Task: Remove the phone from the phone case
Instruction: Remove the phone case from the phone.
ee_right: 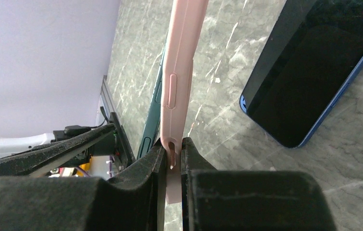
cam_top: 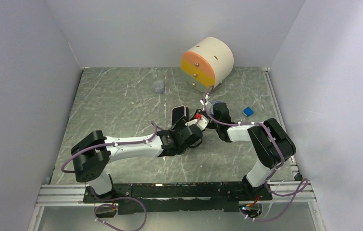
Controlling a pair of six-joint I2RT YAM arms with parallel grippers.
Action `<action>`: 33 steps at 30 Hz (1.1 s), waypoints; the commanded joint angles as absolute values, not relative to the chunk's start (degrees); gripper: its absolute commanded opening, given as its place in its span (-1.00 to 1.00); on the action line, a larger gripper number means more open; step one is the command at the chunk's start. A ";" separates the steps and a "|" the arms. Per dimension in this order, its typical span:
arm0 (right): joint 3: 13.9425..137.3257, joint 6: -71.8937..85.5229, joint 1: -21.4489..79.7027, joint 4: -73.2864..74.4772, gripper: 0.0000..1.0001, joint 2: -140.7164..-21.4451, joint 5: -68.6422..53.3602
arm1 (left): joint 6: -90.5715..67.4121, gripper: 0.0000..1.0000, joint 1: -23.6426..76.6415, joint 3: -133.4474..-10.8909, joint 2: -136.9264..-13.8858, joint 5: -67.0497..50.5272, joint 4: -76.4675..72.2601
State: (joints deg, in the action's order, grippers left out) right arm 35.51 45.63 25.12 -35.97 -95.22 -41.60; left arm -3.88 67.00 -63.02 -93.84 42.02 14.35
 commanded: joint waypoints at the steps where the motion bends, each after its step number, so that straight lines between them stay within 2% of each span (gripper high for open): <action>1: 37.58 46.18 24.70 -40.09 -1.00 -92.19 -43.14 | -4.05 0.18 67.32 -65.20 -95.22 46.26 15.38; 6: 37.44 46.32 24.74 -40.25 -1.00 -91.68 -43.42 | -4.65 0.27 67.41 -65.00 -97.14 47.09 14.31; 12: 37.36 45.94 24.66 -39.99 -1.00 -91.10 -43.42 | -4.21 0.19 67.41 -65.65 -98.97 49.28 13.22; 14: 37.47 45.68 24.64 -39.72 -1.00 -90.98 -43.42 | -4.00 0.05 67.41 -65.82 -98.92 49.84 12.66; 17: 37.59 44.94 24.61 -38.93 -1.00 -90.98 -43.09 | -3.79 -0.29 67.58 -65.56 -97.93 49.64 12.05; 24: 37.60 43.06 23.75 -35.92 -1.00 -90.62 -40.39 | -4.31 -0.93 69.00 -65.03 -93.16 49.14 13.87; 33: 37.63 39.72 23.12 -30.19 -1.00 -89.01 -34.15 | -6.57 -0.95 71.13 -62.58 -84.20 45.32 14.06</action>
